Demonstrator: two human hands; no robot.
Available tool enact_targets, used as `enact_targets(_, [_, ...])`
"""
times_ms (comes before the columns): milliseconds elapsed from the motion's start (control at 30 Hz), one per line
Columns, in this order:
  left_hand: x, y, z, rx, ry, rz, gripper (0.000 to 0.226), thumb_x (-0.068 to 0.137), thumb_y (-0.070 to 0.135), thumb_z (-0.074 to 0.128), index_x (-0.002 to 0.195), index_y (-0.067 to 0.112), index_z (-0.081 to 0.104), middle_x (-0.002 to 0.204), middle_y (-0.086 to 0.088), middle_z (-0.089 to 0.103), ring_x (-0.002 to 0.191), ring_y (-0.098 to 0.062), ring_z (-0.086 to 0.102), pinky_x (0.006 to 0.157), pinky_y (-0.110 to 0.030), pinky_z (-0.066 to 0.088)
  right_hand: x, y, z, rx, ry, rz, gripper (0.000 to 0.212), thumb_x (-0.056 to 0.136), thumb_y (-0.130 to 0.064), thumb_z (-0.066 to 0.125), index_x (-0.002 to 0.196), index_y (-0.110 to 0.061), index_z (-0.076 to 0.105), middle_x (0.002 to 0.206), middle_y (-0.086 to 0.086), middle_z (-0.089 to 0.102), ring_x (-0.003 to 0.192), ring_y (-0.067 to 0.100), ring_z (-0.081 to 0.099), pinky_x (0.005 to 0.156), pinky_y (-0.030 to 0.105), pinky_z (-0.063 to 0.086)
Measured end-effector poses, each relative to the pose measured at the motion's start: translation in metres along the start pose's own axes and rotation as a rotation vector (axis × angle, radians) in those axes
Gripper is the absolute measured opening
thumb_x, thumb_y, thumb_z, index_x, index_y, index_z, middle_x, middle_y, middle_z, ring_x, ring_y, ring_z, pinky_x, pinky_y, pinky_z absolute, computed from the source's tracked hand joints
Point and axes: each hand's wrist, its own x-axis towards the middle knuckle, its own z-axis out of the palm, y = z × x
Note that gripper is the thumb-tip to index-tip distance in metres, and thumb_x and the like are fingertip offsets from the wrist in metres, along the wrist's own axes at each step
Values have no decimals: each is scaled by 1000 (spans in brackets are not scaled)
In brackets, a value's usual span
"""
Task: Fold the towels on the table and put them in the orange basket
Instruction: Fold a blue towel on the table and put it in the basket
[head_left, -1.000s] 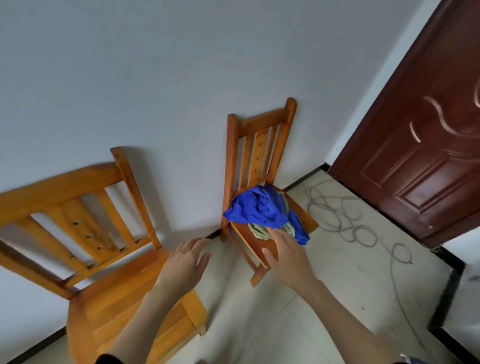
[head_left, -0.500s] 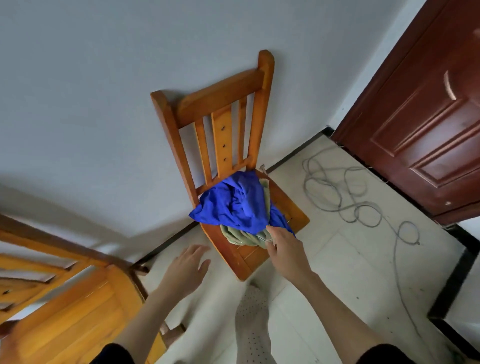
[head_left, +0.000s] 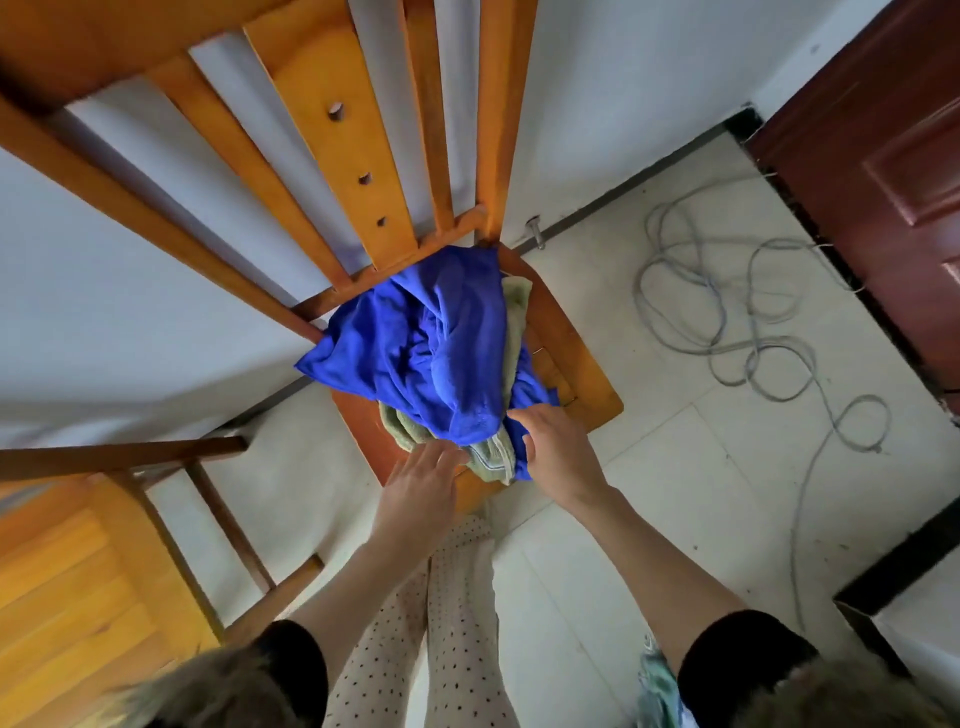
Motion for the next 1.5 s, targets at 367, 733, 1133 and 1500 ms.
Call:
enact_targets(367, [70, -14, 58, 140, 76, -156, 48, 74, 25, 76, 115, 7, 60, 117, -14, 59, 111, -32, 57, 85, -42, 49, 70, 28, 52, -175, 132, -141, 42, 78, -12, 69, 120, -15, 61, 100, 13, 59, 95, 35, 55, 74, 45, 44])
enact_targets(733, [98, -28, 41, -96, 214, -217, 22, 92, 17, 52, 108, 6, 63, 103, -9, 61, 96, -28, 55, 90, -38, 40, 99, 20, 52, -370, 265, -255, 16, 74, -23, 75, 85, -14, 67, 92, 8, 63, 85, 28, 60, 70, 39, 48])
enact_targets(1133, [80, 8, -116, -375, 472, -37, 14, 95, 11, 48, 94, 5, 61, 83, 3, 52, 77, -16, 46, 67, -20, 29, 86, -64, -80, 96, 405, -233, 8, 90, -6, 50, 92, -3, 57, 85, 10, 61, 81, 25, 56, 74, 33, 42])
enact_targets(1500, [7, 34, -310, -123, 740, 179, 20, 92, 3, 50, 107, 0, 62, 100, -17, 60, 94, -33, 57, 80, -37, 43, 22, -200, -251, 221, 629, -479, 4, 87, -6, 58, 87, -4, 61, 84, 6, 64, 75, 21, 58, 72, 24, 40])
